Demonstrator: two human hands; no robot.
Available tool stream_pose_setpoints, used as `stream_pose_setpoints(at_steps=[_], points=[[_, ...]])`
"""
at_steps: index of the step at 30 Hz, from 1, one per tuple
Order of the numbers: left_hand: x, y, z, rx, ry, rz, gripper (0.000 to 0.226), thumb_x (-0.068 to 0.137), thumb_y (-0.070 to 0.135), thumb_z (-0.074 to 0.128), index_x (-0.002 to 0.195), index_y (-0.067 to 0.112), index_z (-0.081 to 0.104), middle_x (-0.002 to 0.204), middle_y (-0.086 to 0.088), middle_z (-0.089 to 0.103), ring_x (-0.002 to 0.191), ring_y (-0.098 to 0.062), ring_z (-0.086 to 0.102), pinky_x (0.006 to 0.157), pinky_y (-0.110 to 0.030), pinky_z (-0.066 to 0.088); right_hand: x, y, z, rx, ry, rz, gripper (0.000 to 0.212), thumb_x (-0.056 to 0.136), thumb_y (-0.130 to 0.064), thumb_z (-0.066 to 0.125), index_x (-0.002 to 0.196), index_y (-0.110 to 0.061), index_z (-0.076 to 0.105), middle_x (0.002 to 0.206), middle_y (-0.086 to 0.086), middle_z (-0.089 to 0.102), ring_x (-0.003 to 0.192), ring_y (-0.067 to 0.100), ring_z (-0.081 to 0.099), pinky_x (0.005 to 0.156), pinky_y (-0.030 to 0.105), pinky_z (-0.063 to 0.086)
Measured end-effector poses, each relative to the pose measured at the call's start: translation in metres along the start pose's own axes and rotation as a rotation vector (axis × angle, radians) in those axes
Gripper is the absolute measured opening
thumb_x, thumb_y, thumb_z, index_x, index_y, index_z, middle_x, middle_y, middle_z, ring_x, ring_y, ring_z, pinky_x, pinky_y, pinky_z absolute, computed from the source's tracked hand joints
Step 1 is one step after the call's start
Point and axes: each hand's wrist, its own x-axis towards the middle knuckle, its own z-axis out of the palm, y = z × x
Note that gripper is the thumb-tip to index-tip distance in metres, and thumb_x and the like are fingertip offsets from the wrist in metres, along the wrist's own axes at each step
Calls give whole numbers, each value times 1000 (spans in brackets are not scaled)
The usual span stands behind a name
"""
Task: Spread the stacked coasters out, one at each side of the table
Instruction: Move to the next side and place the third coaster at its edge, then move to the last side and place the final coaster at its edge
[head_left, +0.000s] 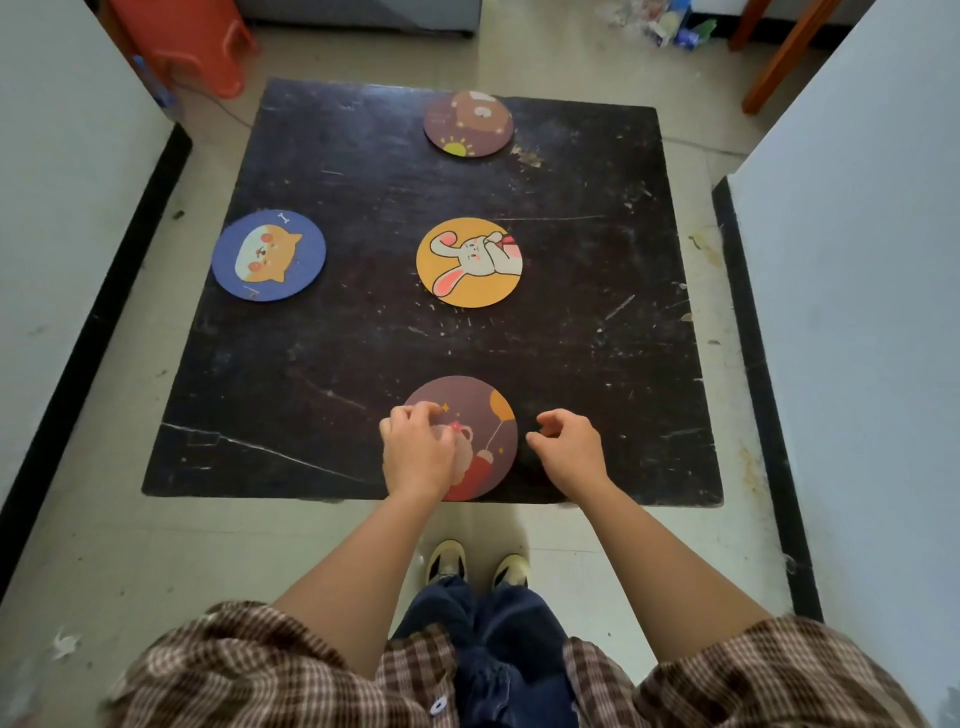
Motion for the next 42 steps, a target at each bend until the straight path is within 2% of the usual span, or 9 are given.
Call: stream_pose_setpoints(at_steps=[3, 6, 10, 14, 18, 24, 32, 38, 42], points=[[-2, 22, 15, 94, -31, 96, 28, 88, 28, 54, 115, 23, 58, 121, -2, 53, 114, -20, 44, 84, -33, 43, 7, 6, -16, -79, 18, -68, 35, 85, -21, 63, 118, -15, 58, 113, 4, 62, 93, 12, 55, 79, 26, 46], [-4, 46, 30, 144, -50, 176, 29, 90, 28, 51, 118, 22, 56, 122, -1, 53, 112, -18, 45, 81, -29, 38, 20, 13, -37, -129, 35, -111, 34, 85, -22, 63, 118, -16, 58, 114, 3, 61, 92, 11, 54, 79, 25, 47], [-10, 82, 56, 129, -60, 206, 32, 90, 26, 53, 122, 21, 54, 126, -3, 50, 117, -18, 42, 88, -31, 44, 42, 26, -72, -205, 32, -181, 36, 85, -22, 64, 120, -16, 57, 115, 4, 61, 89, 9, 54, 79, 26, 48], [-26, 114, 95, 120, -16, 139, 35, 91, 26, 52, 125, 20, 53, 129, -4, 50, 119, -19, 41, 91, -34, 45, 67, 48, -110, -282, -11, -238, 38, 85, -22, 65, 122, -18, 56, 119, 3, 59, 93, 11, 58, 78, 25, 47], [-49, 146, 135, 79, 64, 11, 34, 91, 25, 53, 124, 20, 53, 128, -5, 50, 119, -20, 41, 89, -34, 44, 85, 77, -148, -361, -112, -341, 39, 86, -22, 63, 124, -18, 54, 123, 3, 57, 102, 16, 59, 85, 29, 49], [-73, 193, 175, 59, 136, -81, 38, 89, 31, 53, 126, 21, 51, 131, -3, 47, 120, -20, 40, 92, -36, 45, 117, 103, -205, -514, -157, -495, 38, 88, -28, 59, 123, -16, 54, 119, 5, 57, 103, 21, 57, 86, 34, 50], [-61, 224, 190, 209, 148, -114, 44, 92, 34, 48, 133, 18, 44, 142, -8, 40, 129, -24, 34, 101, -42, 38, 157, 82, -230, -732, -208, -777, 37, 88, -28, 56, 123, -15, 50, 122, 8, 54, 110, 25, 49, 91, 41, 49], [-26, 239, 191, 125, 225, -260, 43, 93, 33, 44, 134, 18, 43, 147, -8, 35, 134, -26, 29, 104, -44, 34, 195, 51, -224, -958, -249, -907, 51, 90, -36, 52, 136, -20, 37, 142, 9, 40, 130, 31, 35, 104, 48, 35], [-7, 243, 190, 110, 229, -352, 43, 93, 32, 43, 134, 18, 42, 148, -9, 33, 135, -26, 27, 105, -44, 32, 221, 23, -215, -1062, -321, -979, 52, 90, -38, 50, 137, -19, 35, 145, 11, 37, 132, 33, 31, 106, 54, 31]])
